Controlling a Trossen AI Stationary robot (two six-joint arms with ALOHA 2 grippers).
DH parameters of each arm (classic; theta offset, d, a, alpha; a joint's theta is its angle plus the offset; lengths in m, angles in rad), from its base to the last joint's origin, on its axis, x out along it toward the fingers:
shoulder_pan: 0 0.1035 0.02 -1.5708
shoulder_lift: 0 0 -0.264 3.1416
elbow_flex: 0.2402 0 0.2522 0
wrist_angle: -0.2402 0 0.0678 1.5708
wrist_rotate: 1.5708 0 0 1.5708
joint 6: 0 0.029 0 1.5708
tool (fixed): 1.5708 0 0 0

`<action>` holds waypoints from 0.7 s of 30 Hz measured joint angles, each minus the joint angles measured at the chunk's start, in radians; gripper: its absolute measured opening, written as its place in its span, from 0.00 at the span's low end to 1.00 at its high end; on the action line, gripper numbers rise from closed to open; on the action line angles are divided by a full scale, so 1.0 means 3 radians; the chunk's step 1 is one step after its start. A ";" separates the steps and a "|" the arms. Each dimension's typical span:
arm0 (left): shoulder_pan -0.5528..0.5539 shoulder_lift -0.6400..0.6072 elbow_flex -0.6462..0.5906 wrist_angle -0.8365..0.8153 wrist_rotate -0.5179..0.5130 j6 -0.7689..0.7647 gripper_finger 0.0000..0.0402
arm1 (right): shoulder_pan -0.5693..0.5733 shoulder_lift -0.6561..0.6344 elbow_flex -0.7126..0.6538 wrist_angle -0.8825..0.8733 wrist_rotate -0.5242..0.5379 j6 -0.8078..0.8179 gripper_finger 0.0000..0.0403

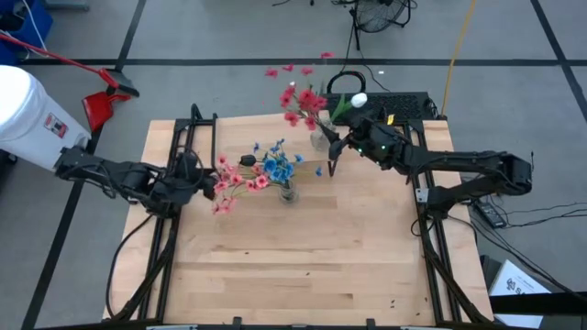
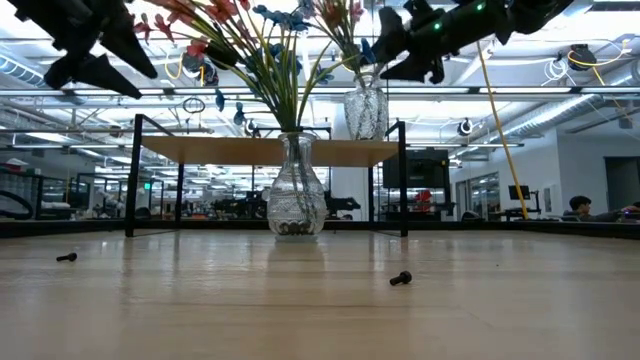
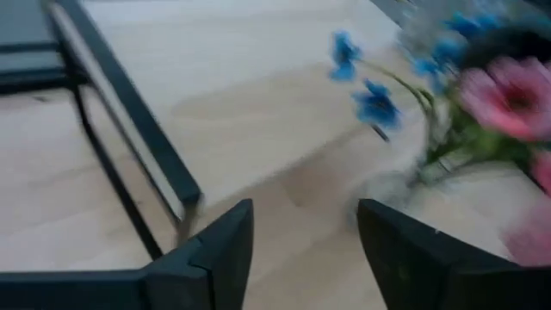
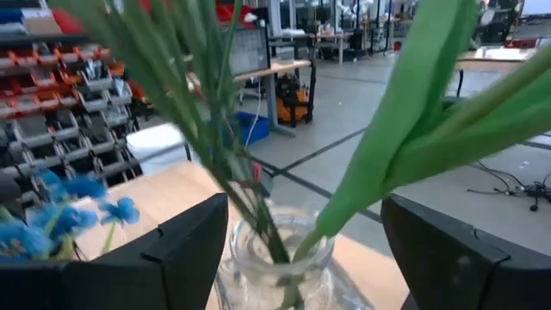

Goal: Pick and place flowers into a vace then onto a shelf
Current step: Put the transparent vase on the shelf

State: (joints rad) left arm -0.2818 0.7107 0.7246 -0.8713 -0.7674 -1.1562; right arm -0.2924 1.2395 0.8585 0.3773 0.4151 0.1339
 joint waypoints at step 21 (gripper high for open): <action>-0.0899 0.1209 0.0003 0.1186 -0.0876 -0.0248 0.73 | 0.0131 -0.0943 -0.0003 -0.0279 0.0118 0.0238 0.73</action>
State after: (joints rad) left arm -0.5515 1.0735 0.7254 -0.5155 -1.0304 -1.2308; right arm -0.2531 0.9567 0.8577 0.2935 0.4505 0.2052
